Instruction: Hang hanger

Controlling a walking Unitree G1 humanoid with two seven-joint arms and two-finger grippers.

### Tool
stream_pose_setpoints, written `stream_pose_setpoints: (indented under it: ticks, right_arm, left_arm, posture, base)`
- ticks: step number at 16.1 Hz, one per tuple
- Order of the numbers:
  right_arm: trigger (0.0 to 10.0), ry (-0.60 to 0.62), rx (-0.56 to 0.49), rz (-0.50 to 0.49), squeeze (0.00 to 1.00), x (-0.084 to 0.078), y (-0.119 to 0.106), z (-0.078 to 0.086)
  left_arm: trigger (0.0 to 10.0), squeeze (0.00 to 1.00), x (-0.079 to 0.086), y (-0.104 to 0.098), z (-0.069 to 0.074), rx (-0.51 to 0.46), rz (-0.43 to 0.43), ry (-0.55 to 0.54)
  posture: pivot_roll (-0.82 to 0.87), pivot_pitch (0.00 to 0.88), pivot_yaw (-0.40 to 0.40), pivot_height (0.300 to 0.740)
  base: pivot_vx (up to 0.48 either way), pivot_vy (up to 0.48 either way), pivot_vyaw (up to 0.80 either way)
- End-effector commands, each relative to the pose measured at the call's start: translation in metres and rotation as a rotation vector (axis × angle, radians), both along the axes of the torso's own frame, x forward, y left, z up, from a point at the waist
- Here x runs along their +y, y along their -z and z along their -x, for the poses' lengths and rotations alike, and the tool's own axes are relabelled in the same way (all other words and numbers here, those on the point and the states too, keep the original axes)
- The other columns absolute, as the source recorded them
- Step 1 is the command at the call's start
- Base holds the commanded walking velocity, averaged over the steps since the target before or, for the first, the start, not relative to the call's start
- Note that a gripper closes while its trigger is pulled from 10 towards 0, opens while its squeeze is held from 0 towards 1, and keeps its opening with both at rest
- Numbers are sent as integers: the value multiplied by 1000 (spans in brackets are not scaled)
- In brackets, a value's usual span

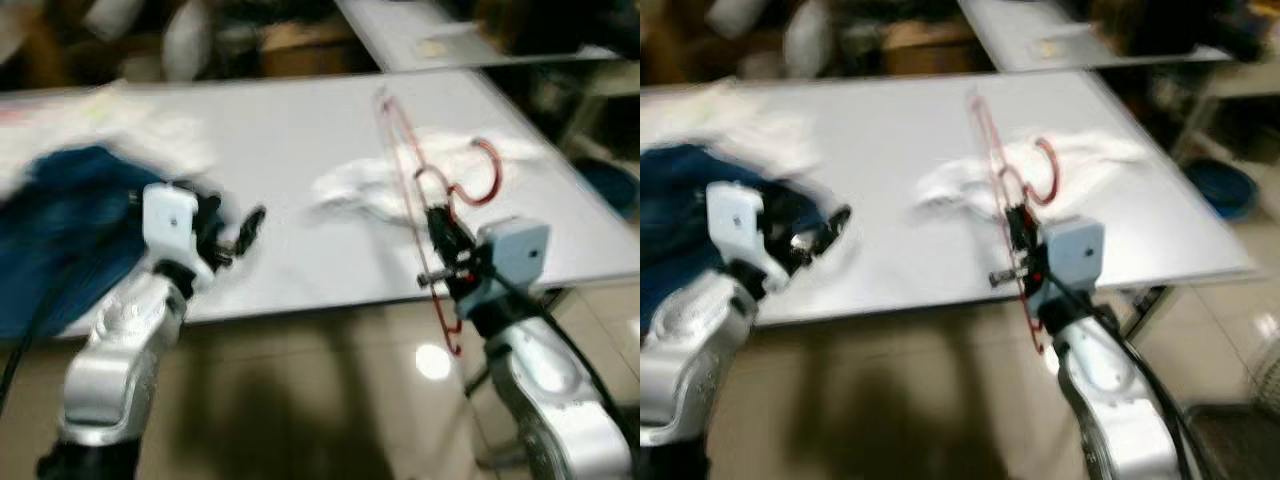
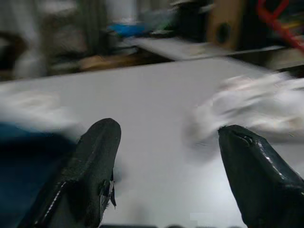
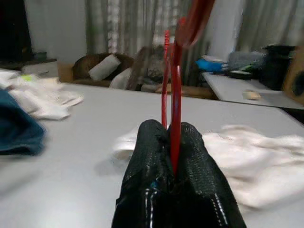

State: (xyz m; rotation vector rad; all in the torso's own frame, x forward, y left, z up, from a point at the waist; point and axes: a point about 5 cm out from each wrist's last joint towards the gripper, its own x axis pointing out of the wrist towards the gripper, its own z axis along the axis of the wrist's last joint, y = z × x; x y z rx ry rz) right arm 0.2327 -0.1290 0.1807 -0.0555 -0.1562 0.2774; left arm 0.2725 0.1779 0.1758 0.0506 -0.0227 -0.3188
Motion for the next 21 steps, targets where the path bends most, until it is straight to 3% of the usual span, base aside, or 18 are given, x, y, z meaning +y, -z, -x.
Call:
stream_pose_setpoints:
  ticks: [1, 8, 14, 21]
  right_arm:
    - [10000, 14, -28, -4, 0, -1, -4, -1]
    - [10000, 105, 37, -140, 0, -10, 3, 0]
    - [10000, 127, 91, -152, 0, -16, 13, 1]
    - [10000, 131, 94, -161, 0, -16, 14, 2]
  left_arm:
    - [10000, 0, 2, 1, -2, 9, -10, -8]
    - [10000, 0, 0, 3, -9, 29, -19, -7]
    - [10000, 0, -15, 12, -15, 43, 20, 9]
    - [10000, 0, -16, 14, -14, 46, 14, 17]
  posture:
    - [-81, 43, 41, 740]
    - [-86, 40, 51, 740]
    - [-109, 13, 71, 740]
    - [-115, 5, 76, 740]
  base:
    - [0, 289, 0]
    - [0, 286, 0]
    - [0, 291, 0]
    - [0, 292, 0]
